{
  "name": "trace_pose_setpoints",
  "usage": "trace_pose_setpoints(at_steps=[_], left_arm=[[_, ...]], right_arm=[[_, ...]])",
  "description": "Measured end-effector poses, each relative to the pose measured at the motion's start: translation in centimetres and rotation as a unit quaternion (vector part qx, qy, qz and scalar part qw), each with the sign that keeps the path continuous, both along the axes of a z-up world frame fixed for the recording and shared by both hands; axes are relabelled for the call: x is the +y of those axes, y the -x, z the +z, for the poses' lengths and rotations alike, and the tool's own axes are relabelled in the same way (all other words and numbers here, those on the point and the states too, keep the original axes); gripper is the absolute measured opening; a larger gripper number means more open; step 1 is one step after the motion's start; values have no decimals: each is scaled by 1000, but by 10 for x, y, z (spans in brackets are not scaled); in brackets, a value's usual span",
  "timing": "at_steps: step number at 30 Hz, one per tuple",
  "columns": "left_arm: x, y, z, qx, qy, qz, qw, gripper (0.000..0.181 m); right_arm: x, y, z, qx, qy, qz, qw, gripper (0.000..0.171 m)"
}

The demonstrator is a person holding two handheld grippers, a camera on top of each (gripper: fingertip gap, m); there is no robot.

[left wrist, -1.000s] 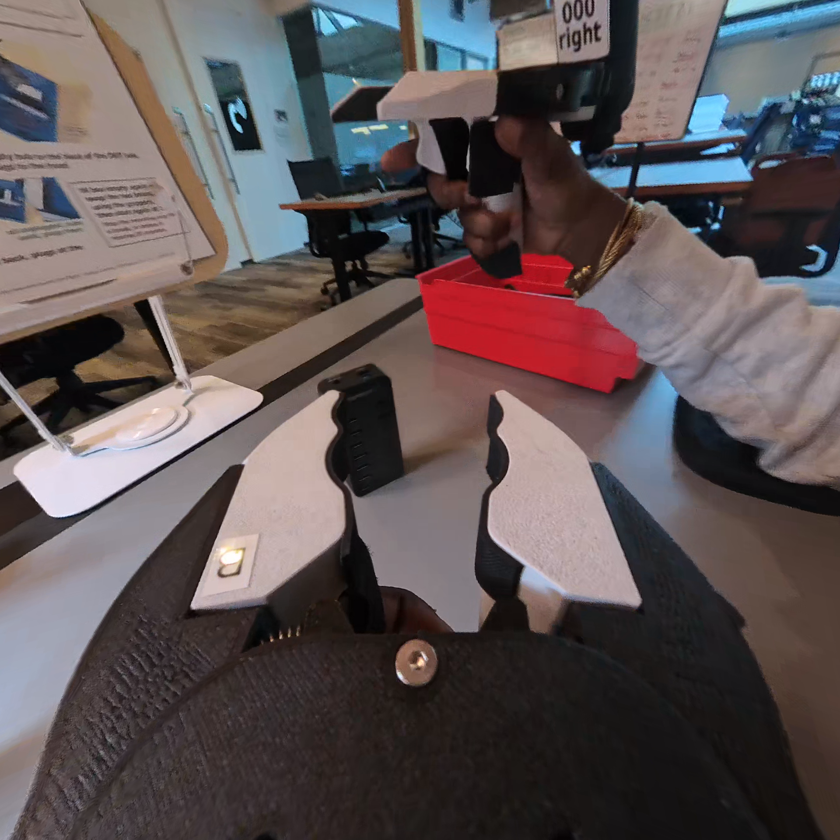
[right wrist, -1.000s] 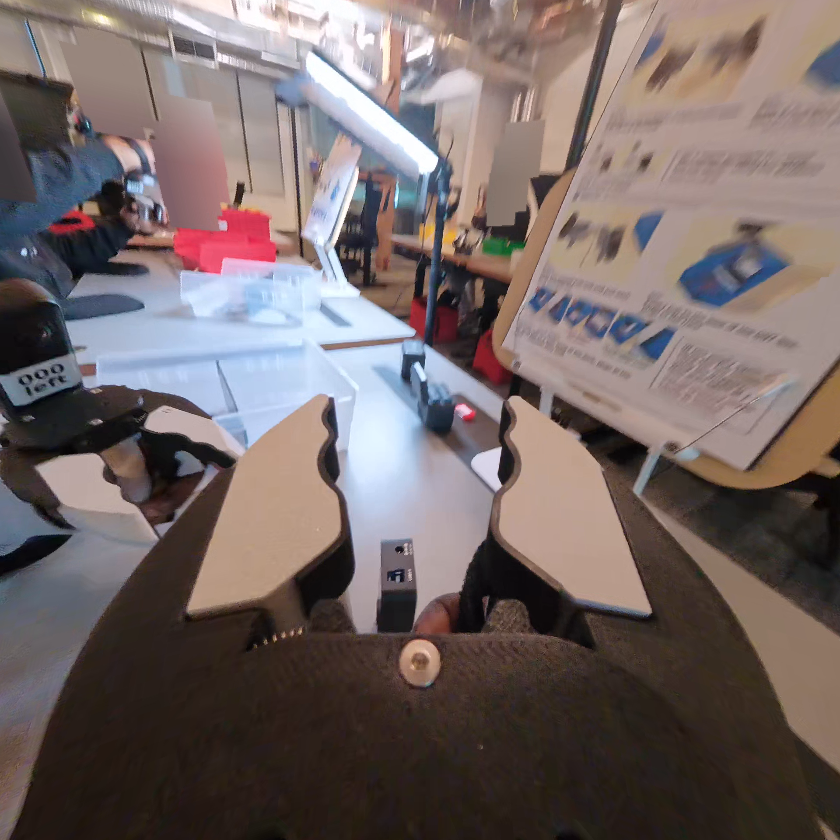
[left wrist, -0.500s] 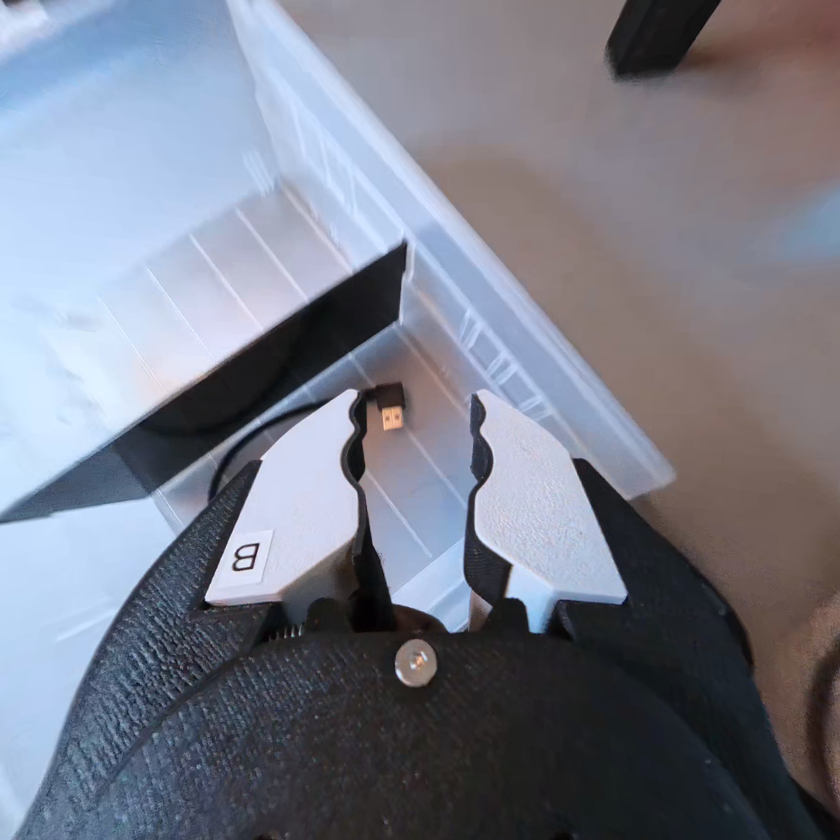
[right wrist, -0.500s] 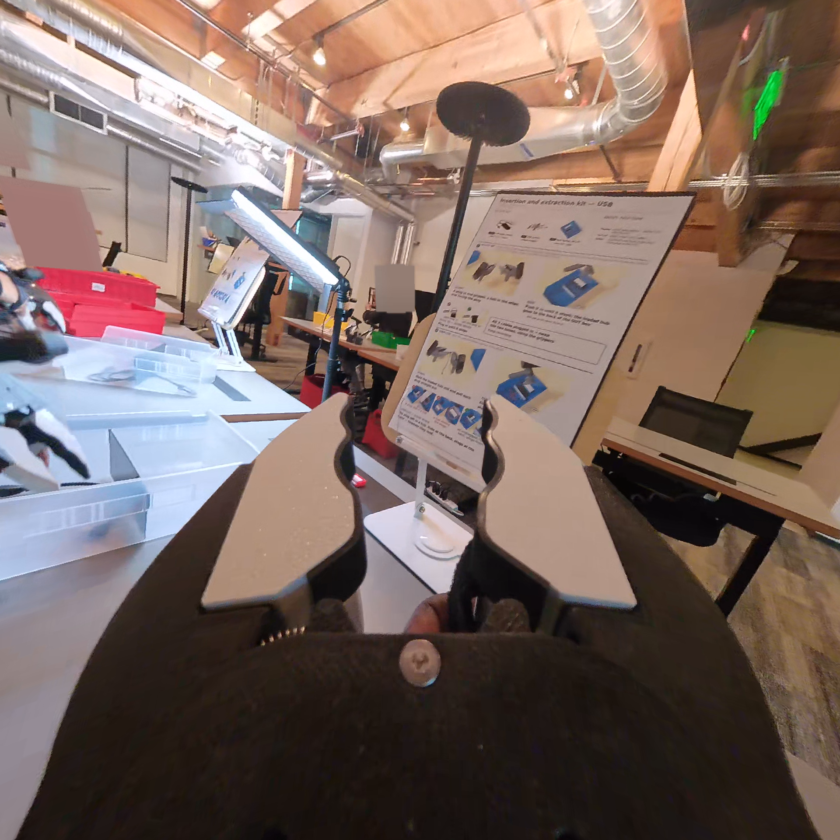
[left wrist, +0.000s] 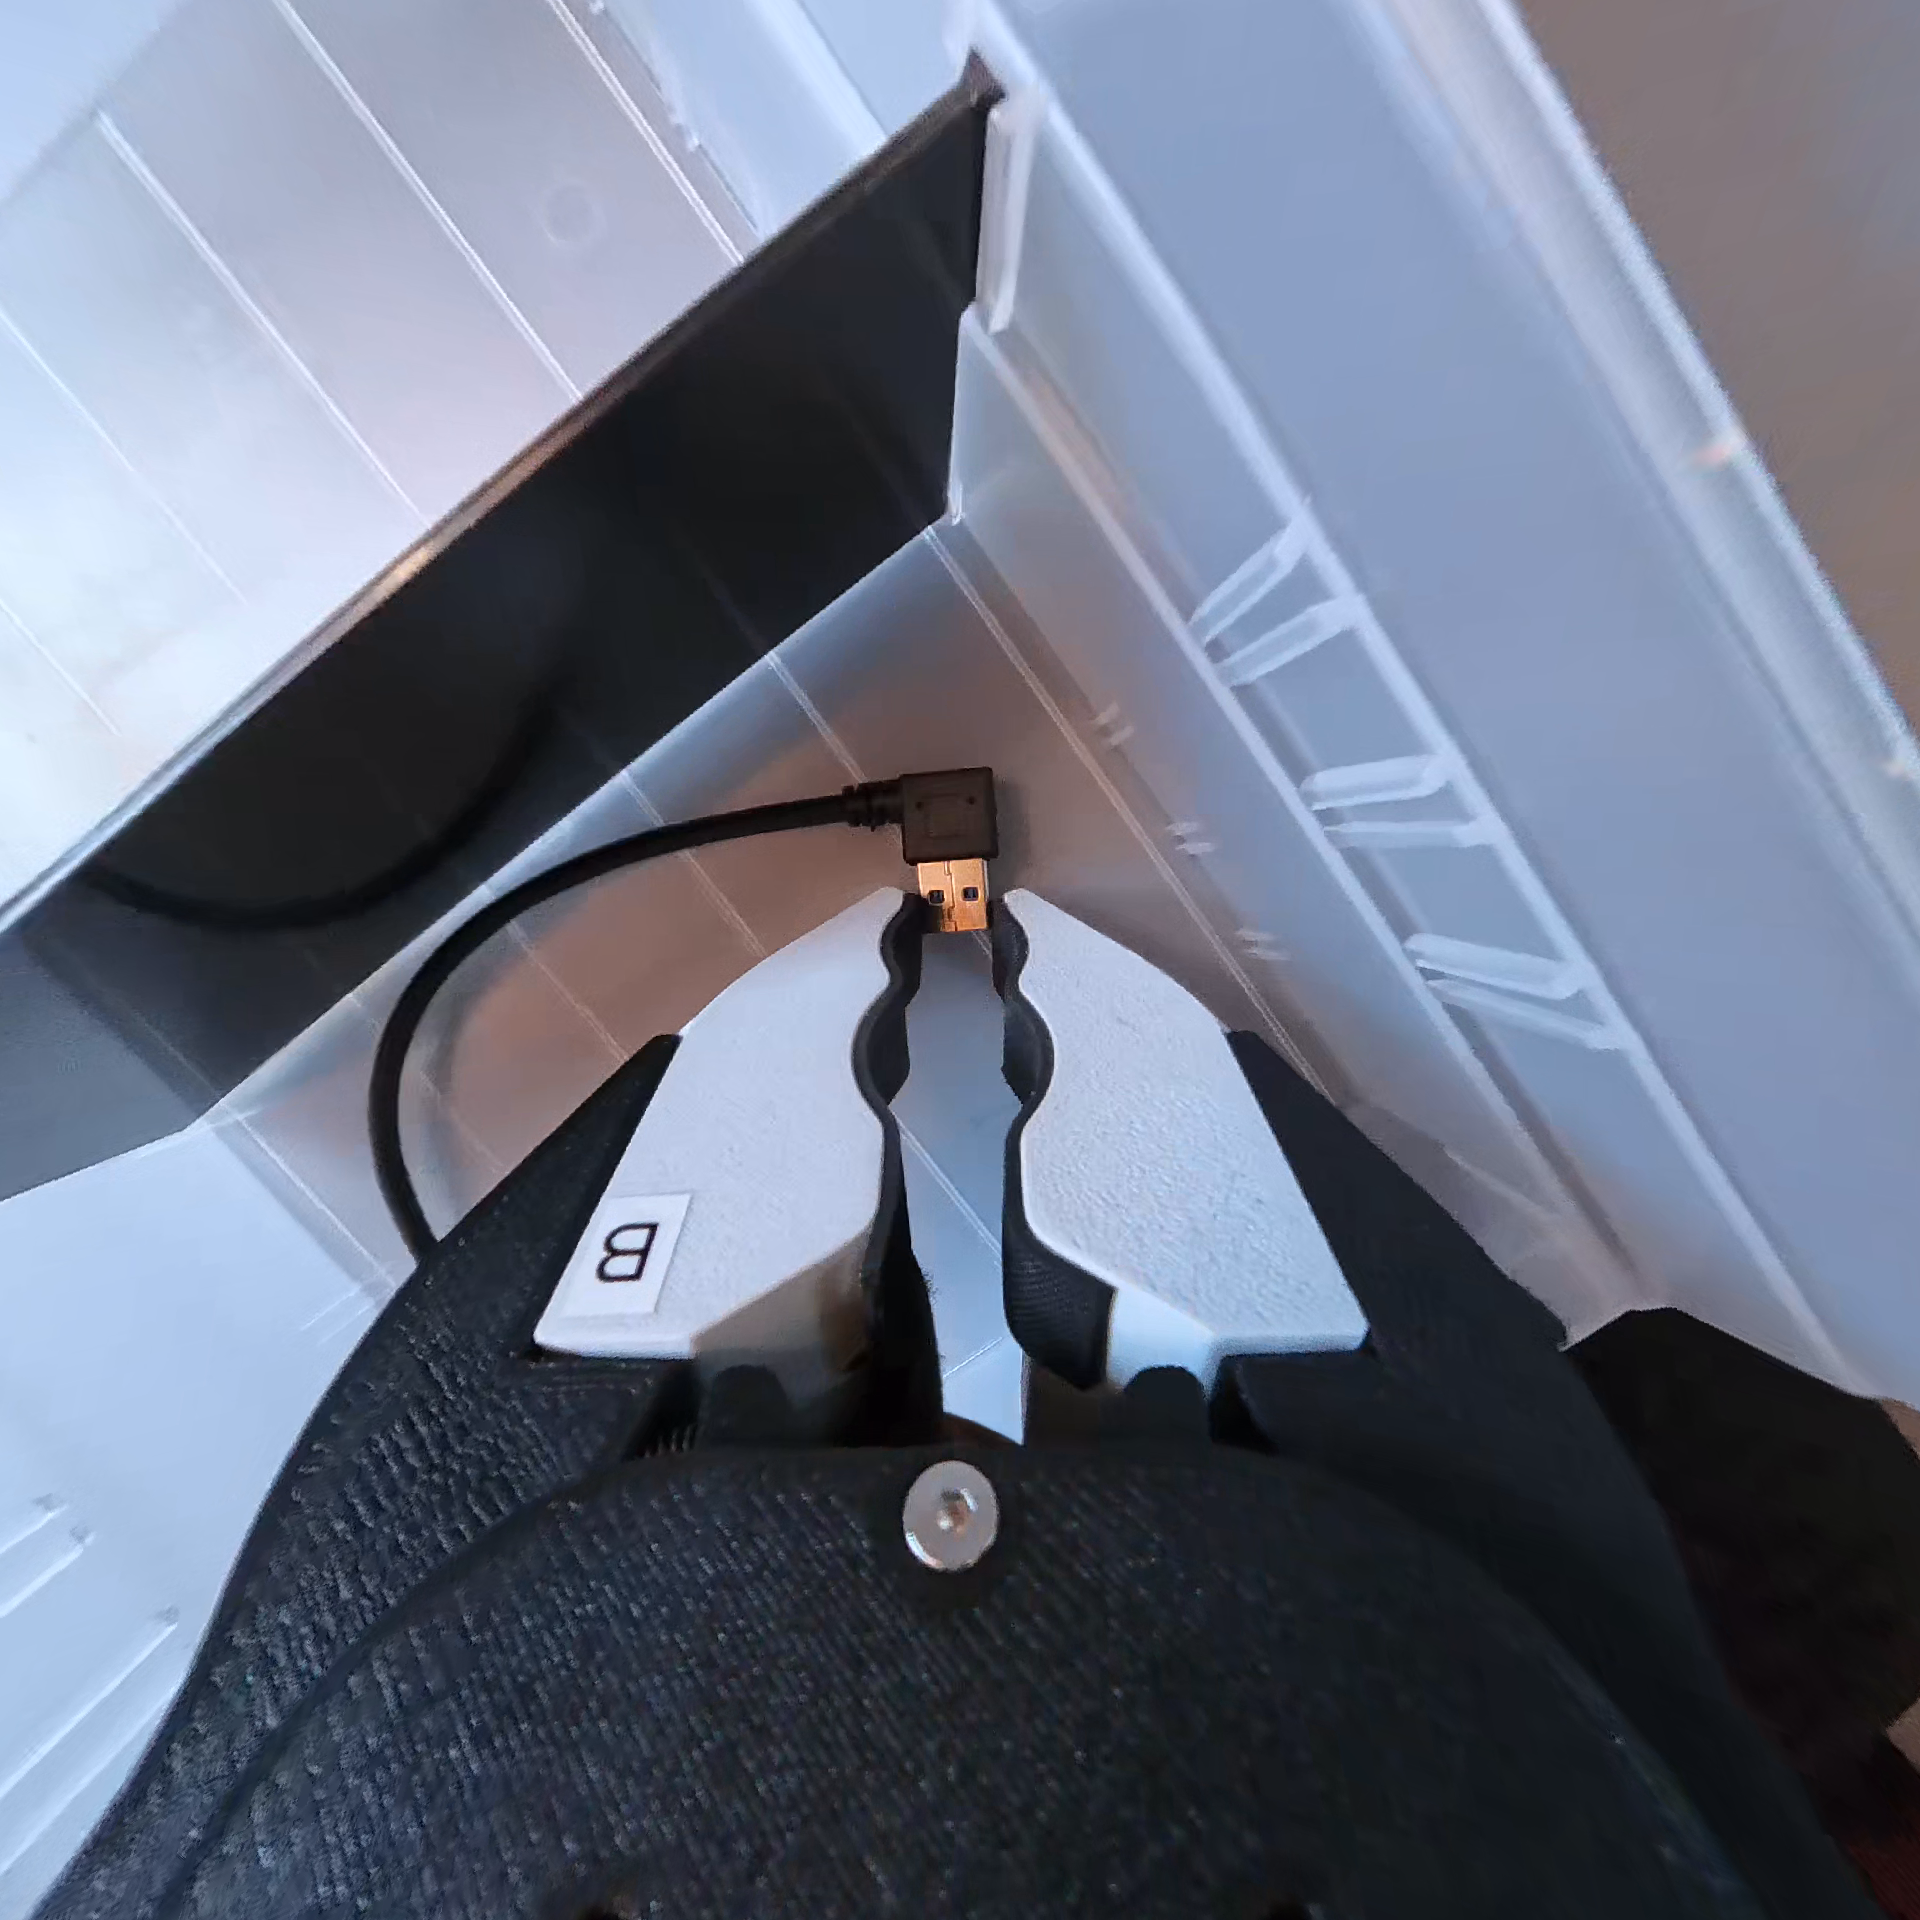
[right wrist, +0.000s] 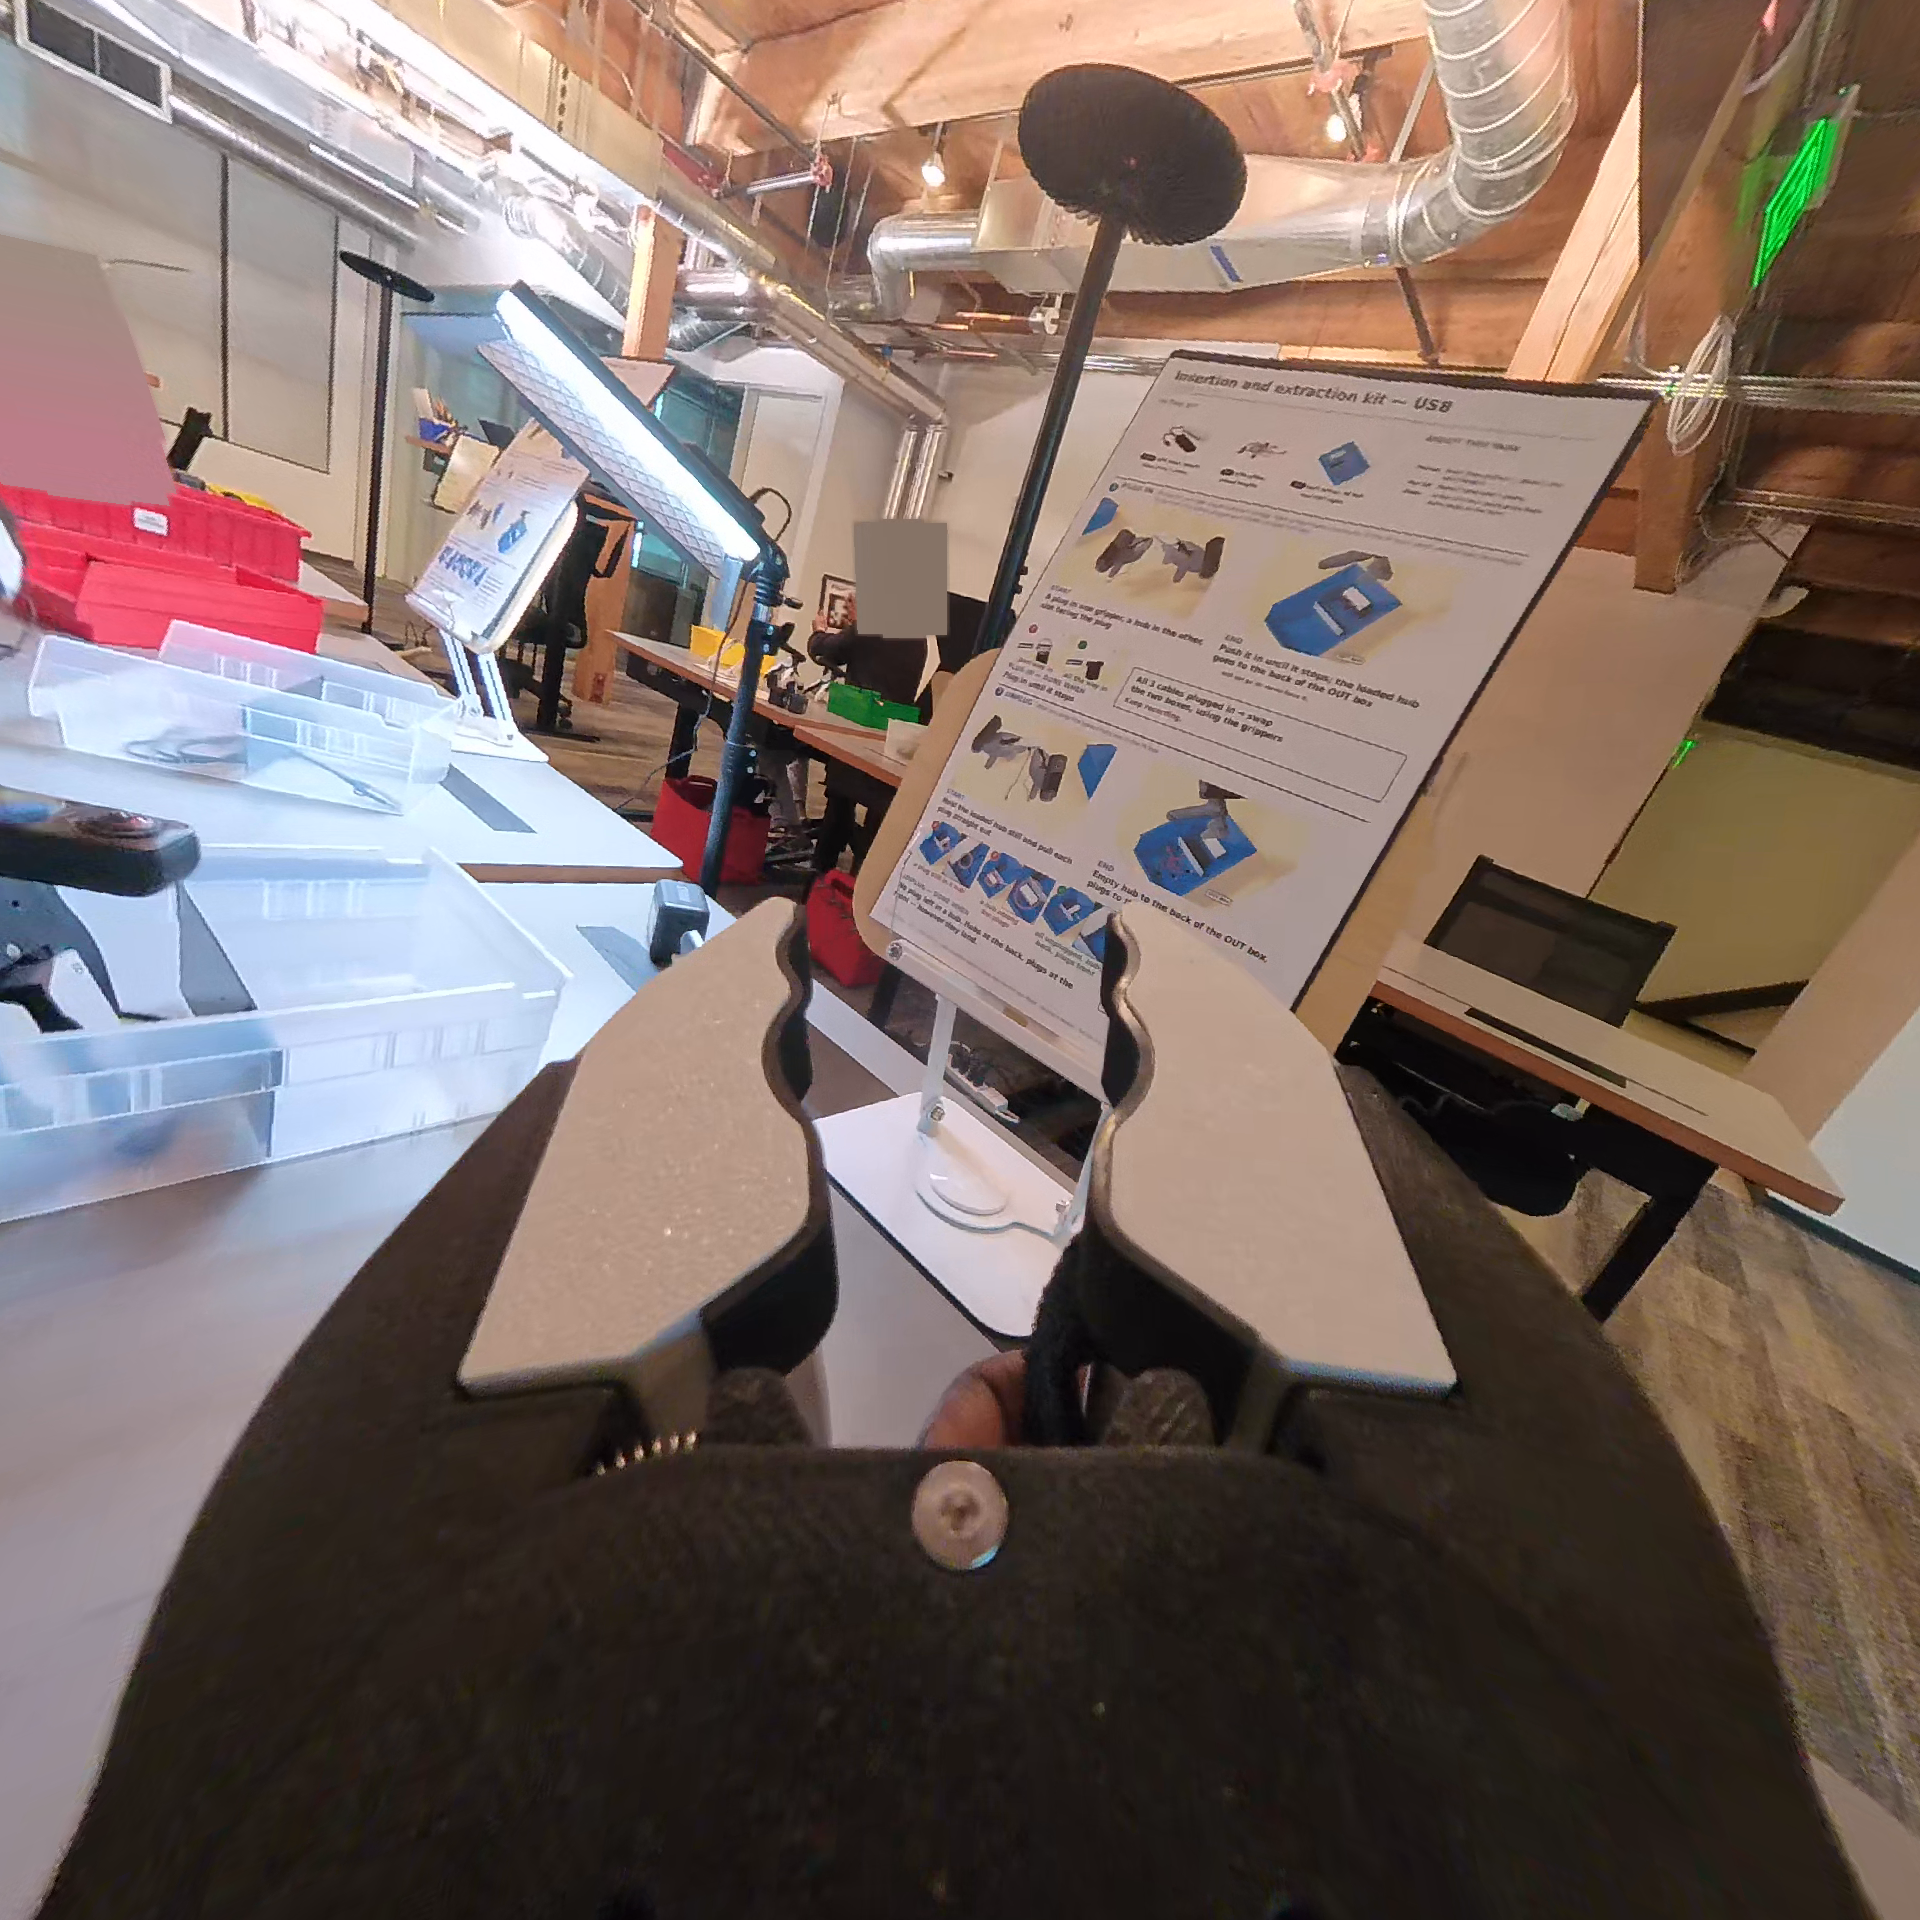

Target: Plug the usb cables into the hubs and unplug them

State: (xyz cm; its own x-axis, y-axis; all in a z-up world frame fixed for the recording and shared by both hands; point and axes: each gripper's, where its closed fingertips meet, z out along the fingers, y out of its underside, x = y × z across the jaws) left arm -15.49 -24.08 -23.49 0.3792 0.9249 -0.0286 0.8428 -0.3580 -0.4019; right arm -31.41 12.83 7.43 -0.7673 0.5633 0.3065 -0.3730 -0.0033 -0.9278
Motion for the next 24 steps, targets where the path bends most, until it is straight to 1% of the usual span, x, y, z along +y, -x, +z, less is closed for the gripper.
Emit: trace_pose_setpoints(at_steps=[1,3,4,6,8,10,12,14,15,17,19,22,24], left_arm=[[-1,0,3,12,6,0,1000,13],[-8,2,17,52,24,21,998,13],[-12,3,30,79,28,31,996,13],[-17,5,68,150,33,51,987,13],[-17,9,118,240,33,58,969,13],[-4,12,175,336,16,44,941,13],[17,16,229,423,-3,11,906,13],[46,21,274,482,-22,-37,875,13],[64,23,292,497,-33,-68,864,13],[103,26,315,507,-57,-142,848,13],[142,25,328,505,-98,-210,832,13],[187,16,332,467,-198,-290,812,13],[206,9,328,437,-263,-328,796,13]], right_arm=[[-1,-1,0,3,-6,-2,1000,54],[-3,-3,-1,10,-17,-6,1000,54],[-4,-5,0,13,-21,-5,1000,54],[-8,-10,0,18,-23,7,1000,53],[-14,-18,2,27,-25,27,999,51],[-23,-29,3,39,-27,48,998,50],[-32,-38,6,53,-31,62,996,50],[-40,-49,10,76,-30,72,994,50],[-45,-54,12,90,-26,77,993,50],[-55,-69,16,108,-24,98,989,49],[-68,-87,18,119,-28,131,984,46],[-87,-118,20,163,-29,170,971,39],[-98,-135,22,194,-29,176,965,34]])
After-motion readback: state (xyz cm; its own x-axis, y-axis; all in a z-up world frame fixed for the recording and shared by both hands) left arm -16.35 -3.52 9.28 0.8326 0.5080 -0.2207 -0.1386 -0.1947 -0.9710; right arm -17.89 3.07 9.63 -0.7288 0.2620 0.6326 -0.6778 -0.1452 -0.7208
